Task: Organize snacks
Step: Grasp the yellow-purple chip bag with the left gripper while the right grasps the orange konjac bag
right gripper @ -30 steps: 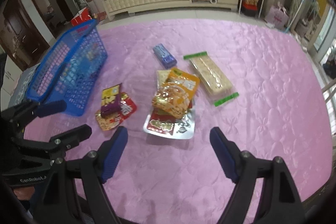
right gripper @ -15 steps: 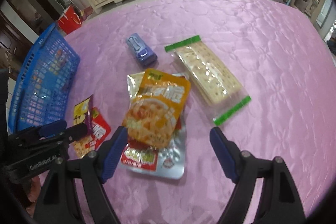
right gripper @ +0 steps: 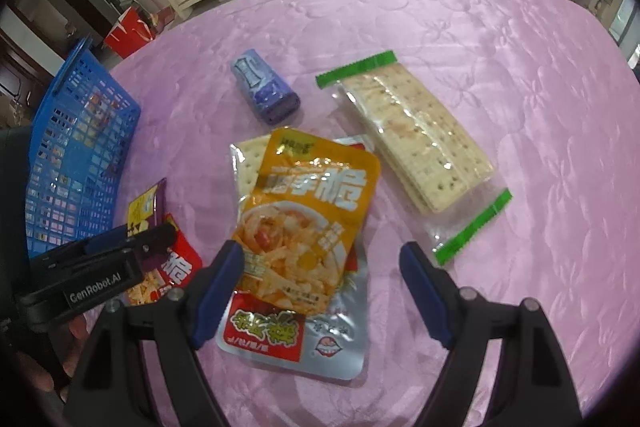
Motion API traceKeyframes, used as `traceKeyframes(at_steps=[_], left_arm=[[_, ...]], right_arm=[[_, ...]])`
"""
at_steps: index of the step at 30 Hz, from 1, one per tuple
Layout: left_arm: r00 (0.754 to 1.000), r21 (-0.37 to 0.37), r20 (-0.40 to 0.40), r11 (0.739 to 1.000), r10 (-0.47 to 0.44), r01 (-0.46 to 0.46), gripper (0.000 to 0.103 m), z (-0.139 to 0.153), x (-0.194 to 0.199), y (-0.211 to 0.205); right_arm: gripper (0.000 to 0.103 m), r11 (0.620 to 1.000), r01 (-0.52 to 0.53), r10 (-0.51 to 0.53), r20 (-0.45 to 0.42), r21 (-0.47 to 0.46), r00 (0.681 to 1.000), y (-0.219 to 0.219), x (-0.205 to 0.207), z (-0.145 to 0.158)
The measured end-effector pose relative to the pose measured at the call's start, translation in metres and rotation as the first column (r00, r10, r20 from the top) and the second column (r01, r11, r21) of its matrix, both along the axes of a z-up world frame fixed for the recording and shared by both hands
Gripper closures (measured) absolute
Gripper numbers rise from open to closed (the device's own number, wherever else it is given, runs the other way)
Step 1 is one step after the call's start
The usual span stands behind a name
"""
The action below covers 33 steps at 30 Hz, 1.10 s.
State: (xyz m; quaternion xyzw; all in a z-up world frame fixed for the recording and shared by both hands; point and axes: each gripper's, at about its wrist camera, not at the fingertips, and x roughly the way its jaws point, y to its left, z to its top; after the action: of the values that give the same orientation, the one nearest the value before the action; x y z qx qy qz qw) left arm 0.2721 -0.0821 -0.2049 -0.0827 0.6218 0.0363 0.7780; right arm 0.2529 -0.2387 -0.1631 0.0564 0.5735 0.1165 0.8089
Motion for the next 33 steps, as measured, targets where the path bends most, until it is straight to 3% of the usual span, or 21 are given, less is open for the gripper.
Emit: traceKeyframes(at_steps=[5,14,25,28,33], left_arm=[[0.998,-0.016,-0.008,0.998,-0.062,0.062,0.049,0.000,-0.001,-0.008],[0.972,-0.006,0.120,0.979,-0.203,0.205,0.049,0.040,-0.023,-0.023],[0.957,0.075,0.137,0.966,-0.256,0.248,0.049,0.048,-0.010,-0.015],[0.955,0.077,0.133,0.963,-0.265,0.256,0.049,0.047,-0.008,-0.015],[0.953,0.066,0.129,0.961,-0.276,0.269,0.049,0.046,-0.010,-0.020]], right_arm=[[0.019,1.000,0.022,-0.022,-0.001,0.001,1.000,-0.012,-0.006,0.006],[0.019,0.992,0.095,-0.090,-0.056,0.078,0.994,-0.035,-0.013,0.008],[0.019,0.994,0.109,-0.106,-0.094,0.024,0.990,-0.015,0.019,-0.002],[0.020,0.993,0.103,-0.097,-0.105,0.056,0.990,-0.013,0.022,-0.005],[0.041,0.996,0.077,-0.074,-0.083,0.042,0.994,-0.012,0.016,-0.001]])
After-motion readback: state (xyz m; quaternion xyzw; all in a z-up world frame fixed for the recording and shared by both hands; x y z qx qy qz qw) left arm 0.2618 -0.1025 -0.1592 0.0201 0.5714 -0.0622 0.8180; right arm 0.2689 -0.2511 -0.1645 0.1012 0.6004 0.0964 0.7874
